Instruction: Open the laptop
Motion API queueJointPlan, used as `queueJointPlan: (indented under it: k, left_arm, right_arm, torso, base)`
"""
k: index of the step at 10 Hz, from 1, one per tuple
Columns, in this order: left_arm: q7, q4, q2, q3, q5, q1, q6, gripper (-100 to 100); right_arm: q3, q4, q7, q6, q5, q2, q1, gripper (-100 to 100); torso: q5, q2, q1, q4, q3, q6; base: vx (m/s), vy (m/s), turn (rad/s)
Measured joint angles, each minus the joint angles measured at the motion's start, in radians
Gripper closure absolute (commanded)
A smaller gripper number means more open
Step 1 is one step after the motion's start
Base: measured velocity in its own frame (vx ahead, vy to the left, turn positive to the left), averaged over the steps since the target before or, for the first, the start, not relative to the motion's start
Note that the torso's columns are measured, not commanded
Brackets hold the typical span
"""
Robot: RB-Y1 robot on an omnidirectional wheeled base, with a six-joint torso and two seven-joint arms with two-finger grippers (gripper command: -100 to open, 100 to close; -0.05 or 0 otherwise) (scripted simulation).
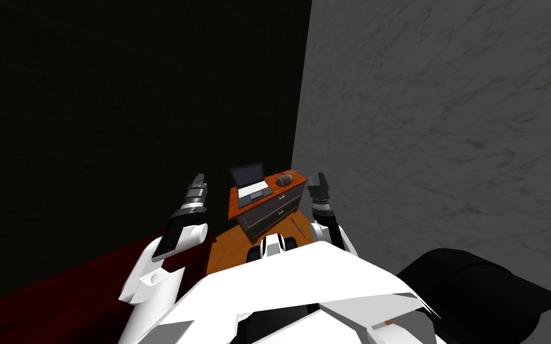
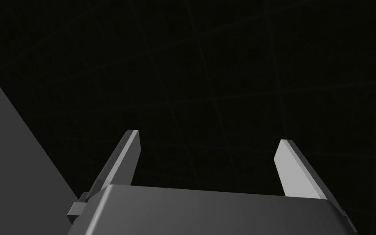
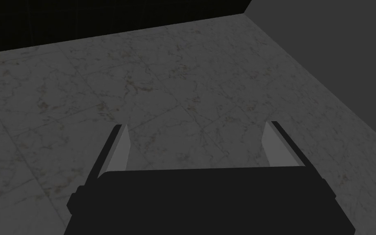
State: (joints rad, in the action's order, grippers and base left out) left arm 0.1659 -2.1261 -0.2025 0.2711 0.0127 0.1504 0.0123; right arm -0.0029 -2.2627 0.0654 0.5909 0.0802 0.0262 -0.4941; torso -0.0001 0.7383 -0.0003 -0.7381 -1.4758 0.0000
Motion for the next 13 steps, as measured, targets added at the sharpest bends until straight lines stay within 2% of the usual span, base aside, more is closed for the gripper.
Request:
queueJointPlan:
  k: [5,8,11,13]
  left_arm:
    - [0.005,0.039,-0.043,0.065,0.022,-0.076,0.131,-100]
    - [0.001,0.065,-0.06,0.095,0.048,-0.106,0.212,-100]
    - [-0.013,0.124,-0.1,0.129,0.073,-0.152,0.295,-100]
    - [-0.023,0.138,-0.124,0.149,0.09,-0.166,0.361,-100]
  right_arm:
    - [0.0,0.0,0.0,0.0,0.0,0.0,0.0,0]
    - [0.0,0.0,0.0,0.0,0.0,0.0,0.0,0]
    - [0.0,0.0,0.0,0.0,0.0,0.0,0.0,0]
    - [0.0,0.0,0.0,0.0,0.0,0.0,0.0,0]
  torso:
    - [0.0,-0.001,0.0,0.0,-0.001,0.0]
    - [0.0,-0.001,0.0,0.0,0.0,0.0]
    - [0.0,-0.001,0.0,0.0,0.0,0.0]
    - [0.0,0.0,0.0,0.0,0.0,0.0]
  base:
    - [-0.002,-0.032,-0.128]
    - [0.025,-0.041,-0.123]
    - [0.041,-0.052,-0.14]
    - [0.05,-0.052,-0.13]
